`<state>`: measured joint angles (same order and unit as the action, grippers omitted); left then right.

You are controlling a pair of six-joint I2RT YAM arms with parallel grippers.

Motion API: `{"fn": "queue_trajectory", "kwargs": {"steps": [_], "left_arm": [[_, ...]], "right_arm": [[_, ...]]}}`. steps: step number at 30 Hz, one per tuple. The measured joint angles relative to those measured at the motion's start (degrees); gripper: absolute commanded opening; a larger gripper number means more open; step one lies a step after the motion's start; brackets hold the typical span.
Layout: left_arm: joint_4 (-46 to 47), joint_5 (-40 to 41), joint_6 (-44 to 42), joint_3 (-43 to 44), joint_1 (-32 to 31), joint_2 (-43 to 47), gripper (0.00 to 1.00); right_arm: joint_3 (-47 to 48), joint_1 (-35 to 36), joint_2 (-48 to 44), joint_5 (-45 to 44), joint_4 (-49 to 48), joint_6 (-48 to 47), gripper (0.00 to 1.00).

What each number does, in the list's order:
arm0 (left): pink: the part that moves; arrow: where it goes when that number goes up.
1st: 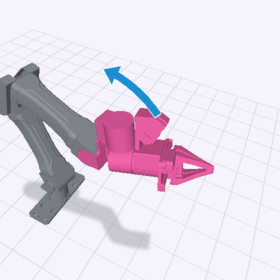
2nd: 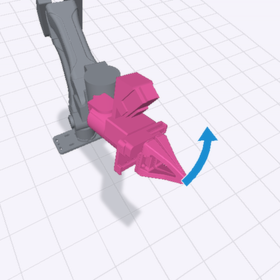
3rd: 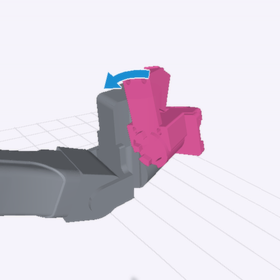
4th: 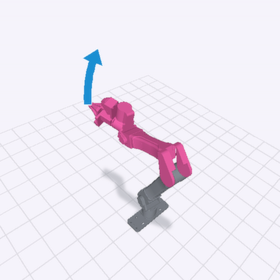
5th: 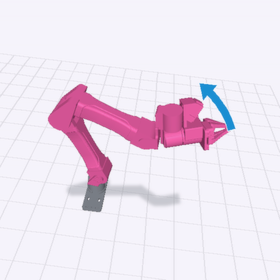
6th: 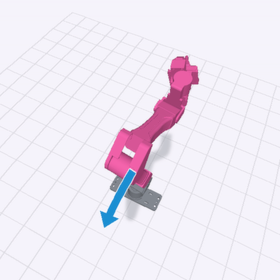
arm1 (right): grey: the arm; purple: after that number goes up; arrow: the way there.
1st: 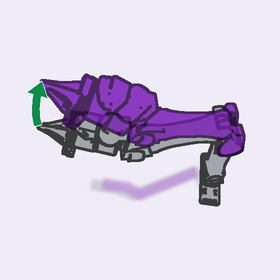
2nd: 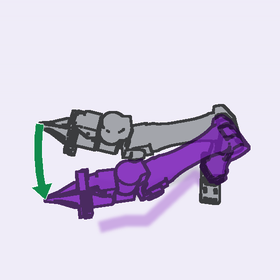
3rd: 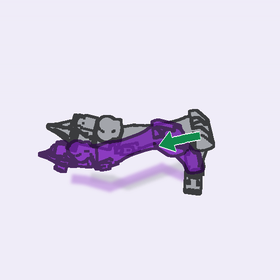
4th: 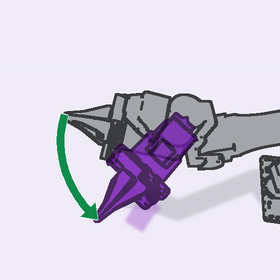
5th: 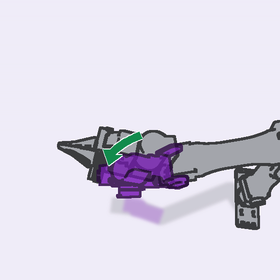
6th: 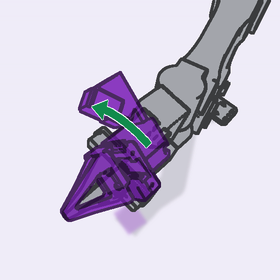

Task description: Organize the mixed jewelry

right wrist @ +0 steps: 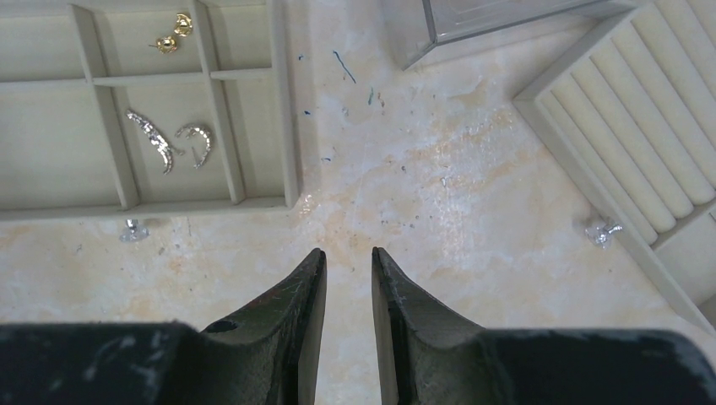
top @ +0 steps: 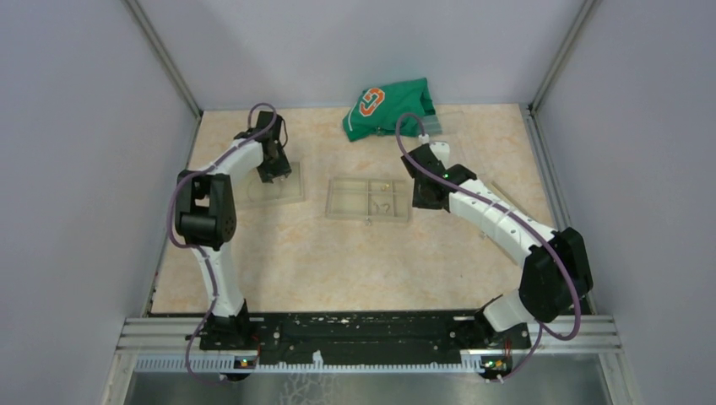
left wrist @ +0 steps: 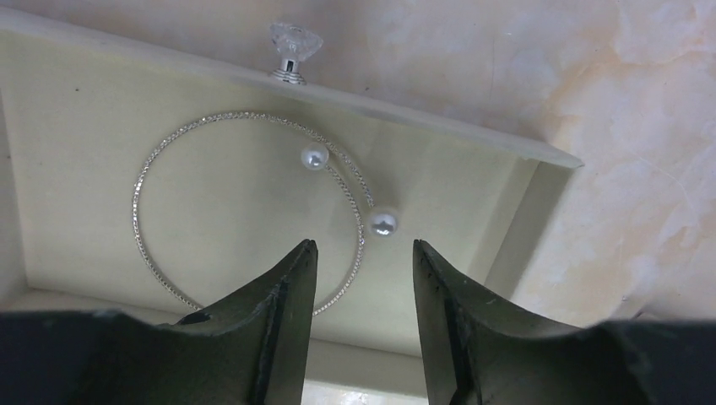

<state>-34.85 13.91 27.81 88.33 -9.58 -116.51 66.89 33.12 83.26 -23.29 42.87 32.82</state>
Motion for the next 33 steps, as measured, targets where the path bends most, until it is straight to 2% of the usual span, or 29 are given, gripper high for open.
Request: {"fn": "queue_trajectory", "kwargs": {"steps": [5, 16, 19, 23, 27, 29, 33], "left_arm": [[-1.4, -1.2, 0.1, -1.0, -0.3, 3.1, 0.59], [-2.3, -4.6, -0.4, -10.9, -4.3, 29.3, 0.69], [-2.6, -4.5, -0.5, -16.0, -4.2, 33.7, 0.69], [-4.4, -4.4, -0.4, -21.5, -4.1, 36.4, 0.70], [-5.7, -6.2, 0.1, -24.2, -4.2, 37.6, 0.72], [-5.7, -7.4, 0.3, -25.3, -4.5, 38.4, 0.73], [-5.7, -9.0, 0.6, -25.7, -7.1, 39.6, 0.74]], "right_arm": [[0.1, -0.3, 0.0, 0.0, 0.1, 0.0, 0.28], [4.0, -5.2, -2.6, 3.8, -0.1, 0.9, 0.34], [4.0, -8.3, -4.3, 7.0, -0.2, 1.1, 0.36], [4.0, -16.0, -6.8, 11.3, -0.4, 1.0, 0.39], [4.0, -23.6, -7.7, 14.0, -0.3, 0.0, 0.46], [4.1, -26.8, -7.7, 14.8, -0.1, -1.2, 0.58], [6.7, -32.5, -4.8, 17.8, 0.3, -4.1, 0.71]]}}
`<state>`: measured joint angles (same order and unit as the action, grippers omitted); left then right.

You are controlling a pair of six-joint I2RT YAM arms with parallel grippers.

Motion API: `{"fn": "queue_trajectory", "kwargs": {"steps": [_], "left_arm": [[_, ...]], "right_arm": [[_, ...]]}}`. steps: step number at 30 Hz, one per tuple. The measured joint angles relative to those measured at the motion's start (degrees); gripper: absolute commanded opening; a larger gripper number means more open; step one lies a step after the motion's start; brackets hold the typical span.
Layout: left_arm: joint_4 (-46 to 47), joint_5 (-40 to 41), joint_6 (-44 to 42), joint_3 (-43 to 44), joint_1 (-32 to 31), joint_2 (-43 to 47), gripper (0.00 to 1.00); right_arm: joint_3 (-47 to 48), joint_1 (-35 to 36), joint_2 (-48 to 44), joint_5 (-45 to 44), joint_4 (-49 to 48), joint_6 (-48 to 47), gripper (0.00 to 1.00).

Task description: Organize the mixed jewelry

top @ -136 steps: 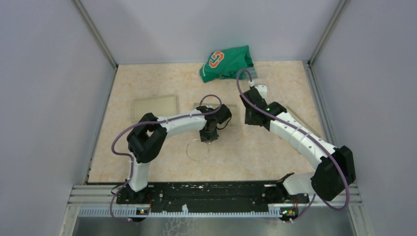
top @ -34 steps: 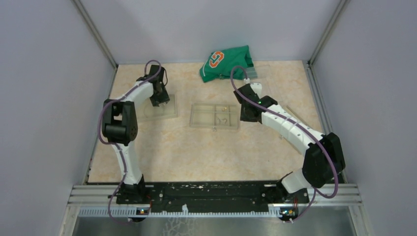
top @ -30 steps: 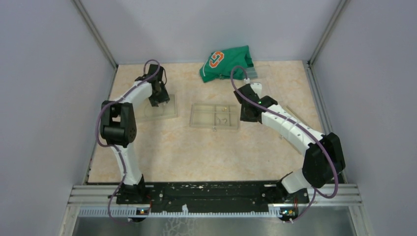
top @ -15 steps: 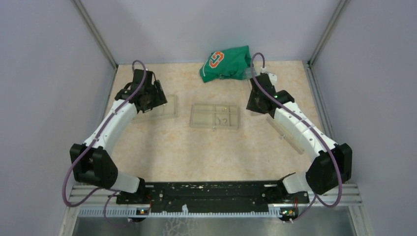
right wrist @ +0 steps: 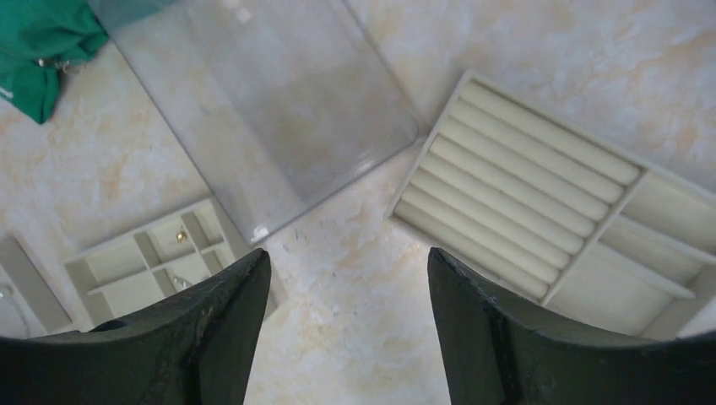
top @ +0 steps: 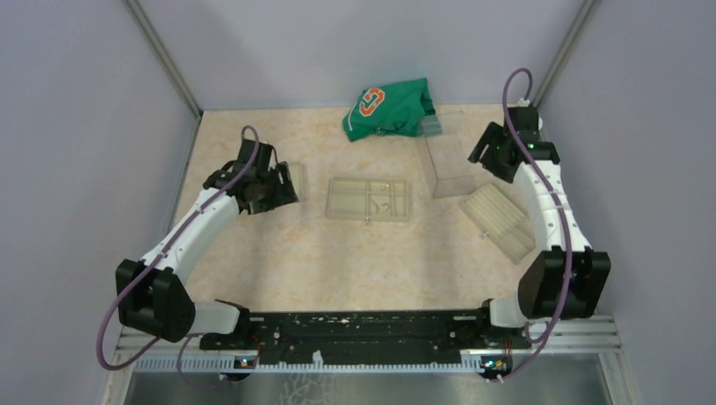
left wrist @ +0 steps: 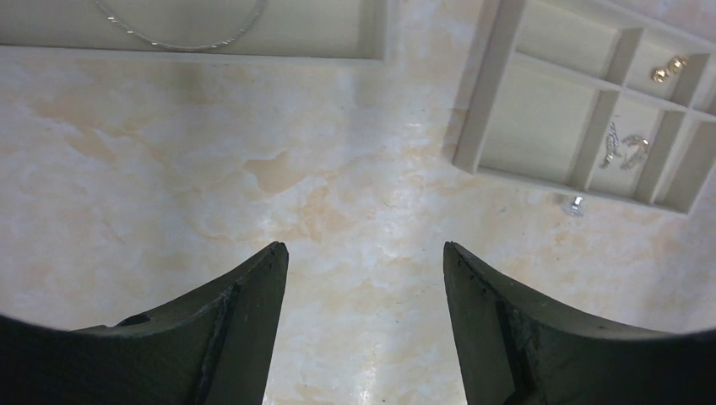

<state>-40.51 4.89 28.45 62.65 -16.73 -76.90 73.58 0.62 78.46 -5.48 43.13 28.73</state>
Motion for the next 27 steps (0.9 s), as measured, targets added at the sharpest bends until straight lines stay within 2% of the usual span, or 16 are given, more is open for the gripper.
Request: {"fn": "queue_trajectory", "kwargs": {"steps": [7, 12, 15, 20, 27], "left_arm": [[0.7, -2.2, 0.7, 0.2, -4.5, -0.7, 0.76], [1.9, -3.1, 1.4, 2.3, -6.8, -3.9, 0.76], [3.7, -4.0, 2.1, 7.1, -8.3, -9.7, 0.77], [5.6, -5.1, 3.3, 23.1, -9.7, -26.2, 0.76], [7.3, -8.4, 2.4, 54.9, -10.4, -53.7, 0.76]], "right_arm": [[7.5, -9.5, 15.9, 9.7, -6.0, -2.2, 0.80], [9.9, -10.8, 26.6, 14.7, -8.7, -3.1, 0.80], [10.6, -10.8, 28.2, 18.7, -10.9, -3.2, 0.80], [7.8, -10.8, 27.3, 24.7, -14.6, -2.4, 0.80], [-1.8, -9.4, 21.6, 32.4, -18.3, 1.4, 0.80]]}}
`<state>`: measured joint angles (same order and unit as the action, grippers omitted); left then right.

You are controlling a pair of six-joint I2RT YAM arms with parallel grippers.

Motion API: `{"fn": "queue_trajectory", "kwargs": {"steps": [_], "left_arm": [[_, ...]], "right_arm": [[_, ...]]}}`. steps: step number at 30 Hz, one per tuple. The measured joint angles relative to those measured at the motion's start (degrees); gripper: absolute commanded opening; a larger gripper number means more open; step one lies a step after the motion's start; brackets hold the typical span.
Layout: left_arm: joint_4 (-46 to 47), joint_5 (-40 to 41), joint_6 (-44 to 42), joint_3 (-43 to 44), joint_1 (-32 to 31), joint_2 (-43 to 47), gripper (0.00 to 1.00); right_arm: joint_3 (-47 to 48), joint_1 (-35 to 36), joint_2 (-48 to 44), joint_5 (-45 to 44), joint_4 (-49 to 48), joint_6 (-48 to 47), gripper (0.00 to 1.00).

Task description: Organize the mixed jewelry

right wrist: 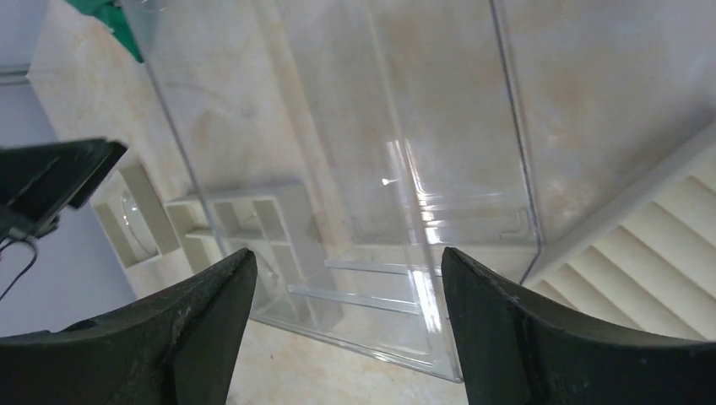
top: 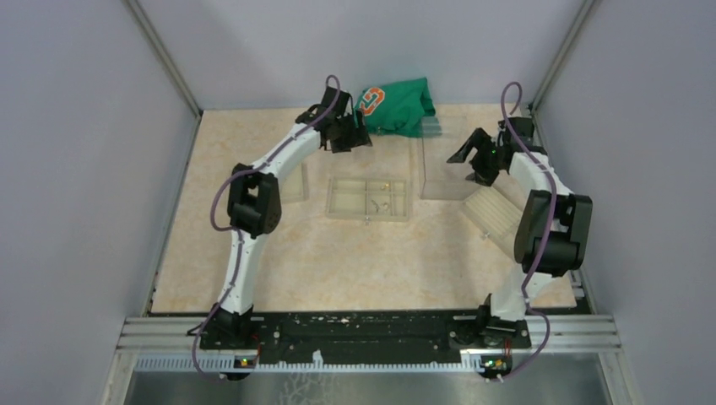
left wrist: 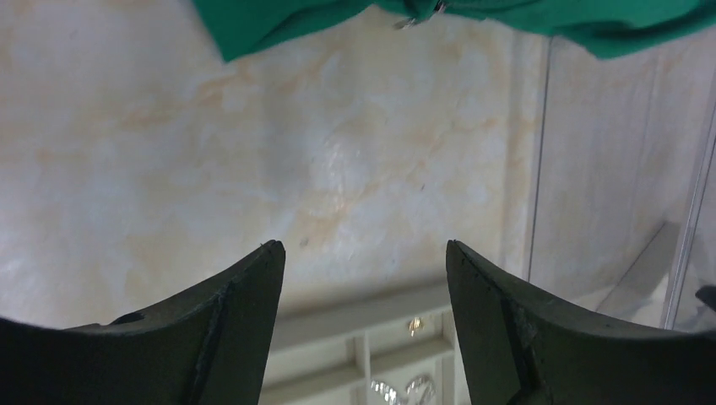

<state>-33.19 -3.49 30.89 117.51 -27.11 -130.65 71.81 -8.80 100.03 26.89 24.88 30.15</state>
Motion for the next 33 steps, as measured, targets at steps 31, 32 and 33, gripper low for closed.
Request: {"fn": "queue_trajectory", "kwargs": {"steps": [31, 32, 33], "left_arm": [[9.5, -15.9, -5.0, -28.4, -8.0, 8.7, 0.73], [9.5, -16.2, -5.1, -28.9, -8.4, 9.0, 0.73], [9.6, -16.6, -5.3, -29.4, -9.0, 9.2, 0.73]], "right_arm": [[-0.2, 4.1, -6.4, -2.8, 2.6, 0.9, 0.77], [-0.2, 4.1, -6.2, -2.7, 2.4, 0.9, 0.77], [-0.2, 4.1, -6.0, -2.5, 2.1, 0.9, 0.76]]}}
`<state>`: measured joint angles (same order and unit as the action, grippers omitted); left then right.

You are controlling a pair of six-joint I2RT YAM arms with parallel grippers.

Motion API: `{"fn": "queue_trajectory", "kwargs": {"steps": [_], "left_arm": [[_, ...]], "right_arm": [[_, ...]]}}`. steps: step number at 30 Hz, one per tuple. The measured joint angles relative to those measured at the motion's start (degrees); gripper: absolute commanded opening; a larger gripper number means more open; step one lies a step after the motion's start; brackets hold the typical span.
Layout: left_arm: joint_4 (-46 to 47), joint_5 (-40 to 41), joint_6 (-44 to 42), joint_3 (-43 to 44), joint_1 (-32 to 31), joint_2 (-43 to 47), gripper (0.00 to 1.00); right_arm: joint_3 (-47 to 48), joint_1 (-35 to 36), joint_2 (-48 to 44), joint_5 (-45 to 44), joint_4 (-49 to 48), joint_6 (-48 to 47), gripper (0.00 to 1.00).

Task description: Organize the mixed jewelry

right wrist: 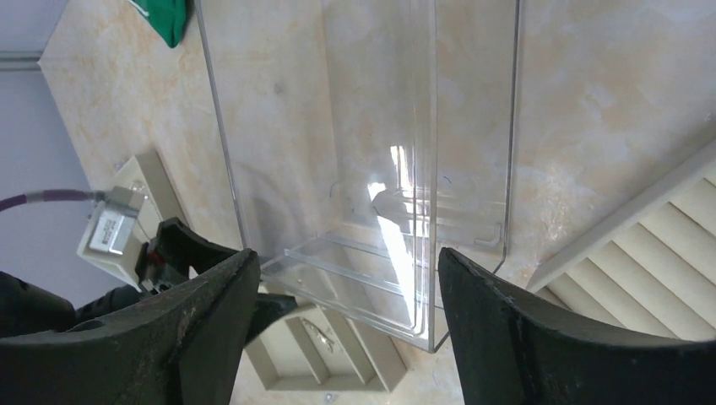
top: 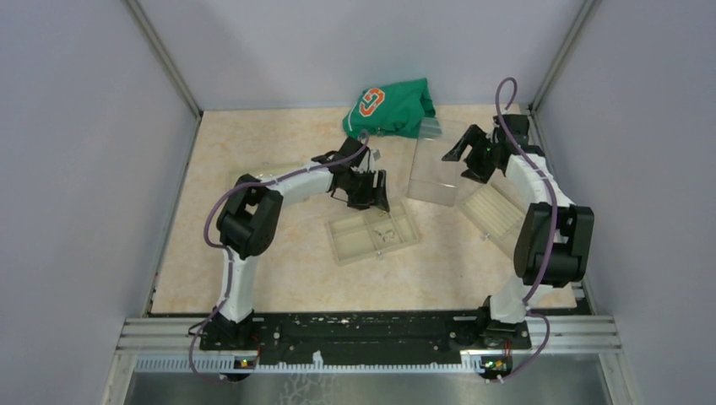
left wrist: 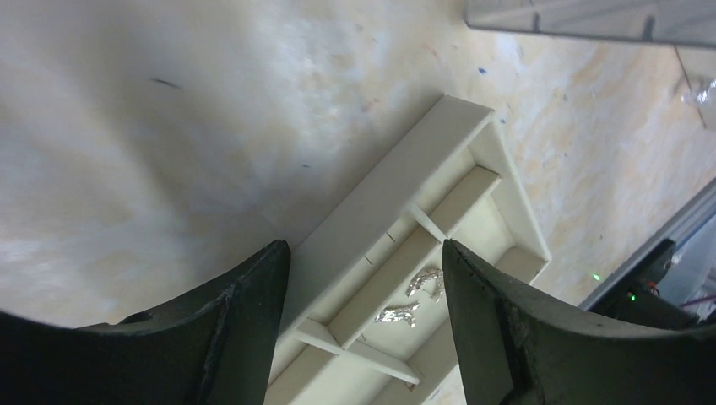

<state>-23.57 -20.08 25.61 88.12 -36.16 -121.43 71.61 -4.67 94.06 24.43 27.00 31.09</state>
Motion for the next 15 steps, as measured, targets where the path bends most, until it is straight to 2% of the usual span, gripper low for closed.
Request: {"fn": "queue_trajectory", "kwargs": {"steps": [8, 15], "left_arm": [[1.1, -2.4, -0.6, -1.6, -4.9, 0.5, 0.73], [-1.4, -0.3, -0.2, -4.7, -5.7, 4.5, 0.81]], "right_arm": [[-2.0, 1.4, 1.6, 2.7, -2.6, 2.0, 0.75], [-2.0, 8.9, 1.9, 3.7, -5.4, 5.7, 0.75]]}}
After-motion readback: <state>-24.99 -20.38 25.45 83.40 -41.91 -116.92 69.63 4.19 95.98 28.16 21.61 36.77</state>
